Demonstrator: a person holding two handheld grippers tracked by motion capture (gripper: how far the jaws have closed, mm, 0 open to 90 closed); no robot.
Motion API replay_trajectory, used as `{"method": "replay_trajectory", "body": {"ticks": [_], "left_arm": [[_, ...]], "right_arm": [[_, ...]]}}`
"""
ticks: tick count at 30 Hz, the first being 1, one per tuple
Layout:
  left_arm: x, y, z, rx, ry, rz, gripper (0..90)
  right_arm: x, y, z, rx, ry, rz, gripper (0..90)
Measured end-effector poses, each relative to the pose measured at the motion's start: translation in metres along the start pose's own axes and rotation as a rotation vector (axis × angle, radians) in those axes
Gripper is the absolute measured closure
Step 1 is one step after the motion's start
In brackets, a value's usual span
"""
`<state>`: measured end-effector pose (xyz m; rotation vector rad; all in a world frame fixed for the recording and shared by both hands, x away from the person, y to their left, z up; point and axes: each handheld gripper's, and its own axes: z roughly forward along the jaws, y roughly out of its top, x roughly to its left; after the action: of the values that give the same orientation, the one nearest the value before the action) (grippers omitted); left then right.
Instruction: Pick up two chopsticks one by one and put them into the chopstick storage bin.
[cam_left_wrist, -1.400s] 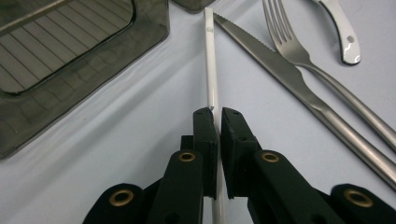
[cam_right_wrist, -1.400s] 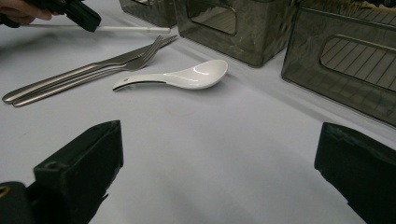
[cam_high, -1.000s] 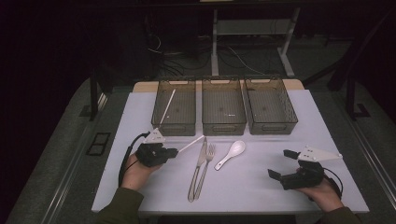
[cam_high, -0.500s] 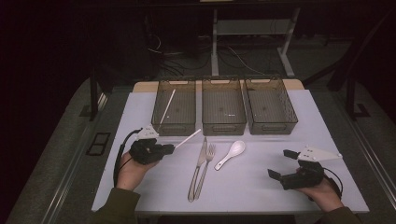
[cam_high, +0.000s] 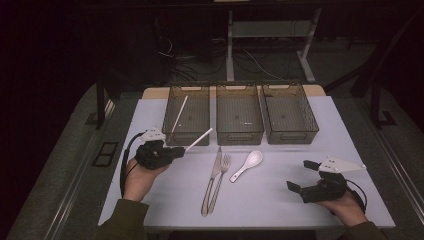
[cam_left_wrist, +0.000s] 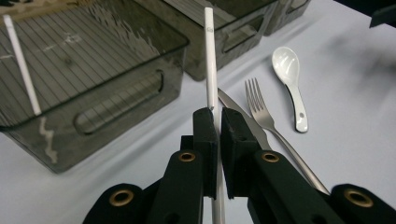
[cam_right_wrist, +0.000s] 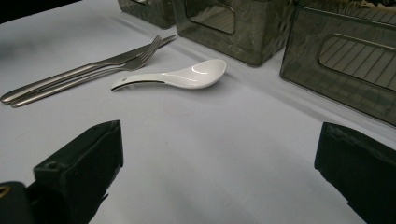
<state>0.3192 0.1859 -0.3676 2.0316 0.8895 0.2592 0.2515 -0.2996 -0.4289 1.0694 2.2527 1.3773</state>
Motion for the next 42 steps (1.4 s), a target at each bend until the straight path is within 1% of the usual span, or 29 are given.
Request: {"method": "replay_trajectory", "body": {"ticks": [4,10,15,21,27,32,35,38,40,42], "left_arm": [[0.005,0.007,-0.001,-0.020,0.005,-0.003,84.6],[0.015,0.020,-0.002,-0.040,0.027,-0.004,84.6],[0.024,0.031,-0.002,-0.052,0.036,-0.016,84.6],[0.032,0.044,0.001,-0.073,0.054,-0.029,84.6],[0.042,0.059,0.006,-0.078,0.077,-0.042,84.6],[0.050,0.072,0.009,-0.091,0.095,-0.051,84.6],[0.056,0.078,0.013,-0.097,0.105,-0.051,84.5],[0.060,0.083,0.020,-0.094,0.125,-0.049,84.5],[0.063,0.086,0.027,-0.091,0.136,-0.047,84.5],[0.066,0.088,0.034,-0.085,0.151,-0.055,84.5]], "right_arm": [[0.000,0.000,0.000,0.000,0.000,0.000,1.3],[-0.001,0.000,0.003,-0.003,0.012,0.001,1.3],[-0.001,0.000,0.004,0.004,0.014,0.002,1.3],[-0.001,0.000,0.004,0.005,0.014,0.002,1.3],[-0.002,0.000,0.003,0.000,0.011,0.010,1.3],[-0.002,0.000,0.003,0.000,0.011,0.009,1.3],[-0.002,0.000,0.003,-0.001,0.011,0.011,1.3],[-0.002,0.000,0.002,-0.001,0.012,0.017,1.3],[-0.001,0.000,0.002,-0.003,0.013,0.017,1.3],[-0.001,0.000,0.002,-0.002,0.015,0.018,1.3]]}}
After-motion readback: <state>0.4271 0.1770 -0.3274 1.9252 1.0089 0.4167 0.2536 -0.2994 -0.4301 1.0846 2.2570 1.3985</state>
